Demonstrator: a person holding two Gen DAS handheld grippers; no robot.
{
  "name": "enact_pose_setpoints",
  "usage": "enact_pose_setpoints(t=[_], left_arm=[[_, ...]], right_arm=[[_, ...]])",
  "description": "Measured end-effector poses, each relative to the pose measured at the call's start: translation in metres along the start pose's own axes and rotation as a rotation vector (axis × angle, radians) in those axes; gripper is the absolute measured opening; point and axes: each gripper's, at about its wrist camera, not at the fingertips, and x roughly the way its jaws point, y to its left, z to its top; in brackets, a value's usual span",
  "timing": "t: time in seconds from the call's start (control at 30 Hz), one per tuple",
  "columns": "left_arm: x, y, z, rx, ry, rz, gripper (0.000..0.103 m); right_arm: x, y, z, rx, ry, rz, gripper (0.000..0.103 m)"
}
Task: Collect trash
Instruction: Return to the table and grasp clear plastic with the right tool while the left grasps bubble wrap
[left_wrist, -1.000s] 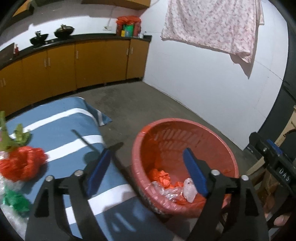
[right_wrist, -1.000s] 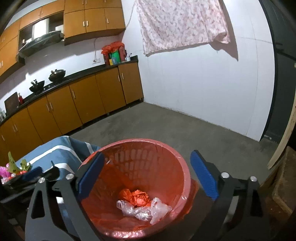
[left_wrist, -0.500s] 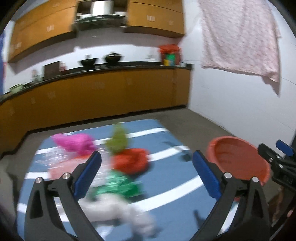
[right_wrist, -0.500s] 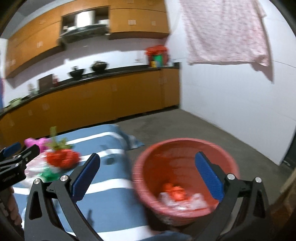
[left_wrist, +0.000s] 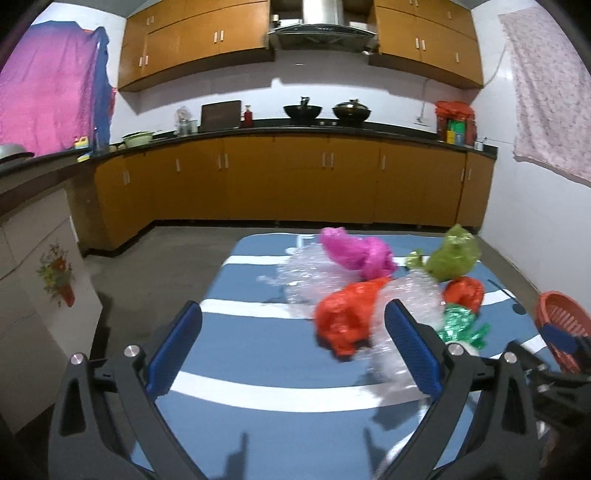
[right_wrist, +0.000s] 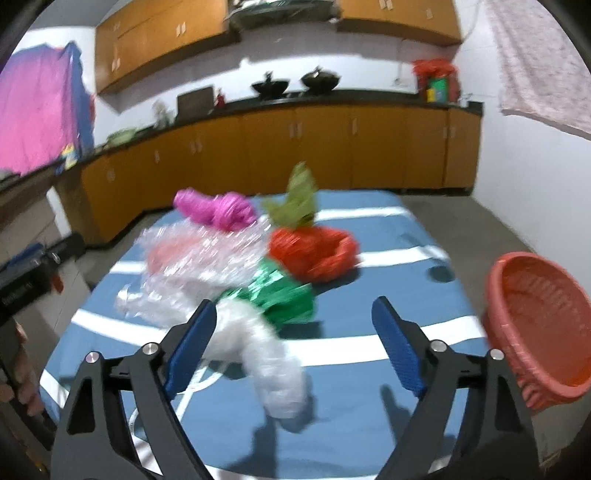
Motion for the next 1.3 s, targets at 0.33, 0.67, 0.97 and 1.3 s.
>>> enact_pose_setpoints(t=[0.33,0.67,0.97,1.3], left_arm=[[0.004,0.025,-0.012,-0.047,0.040,-0.008,0.097],[0.007,0.004,-0.017,-0.030,0.049,-0.049,0.097],[0.016,-0.023,-0.013,-0.010,0.054,-0.094,0.097],[0.054,-0.067,0.003,0.082,0.087,-0.132,0.089]], right_arm=[[0.027,0.015,-0.023,-0.021,0.130,-0.022,0.061],[0.018,0.008,-0.022,-0.012,0.142,0.009,0.014],[-0.020,-0.015,-0.013,0.022,0.030,-0.037,0.013],[-0.041,-0.064,0.001,0.096,-0.036,-0.159,0.013]])
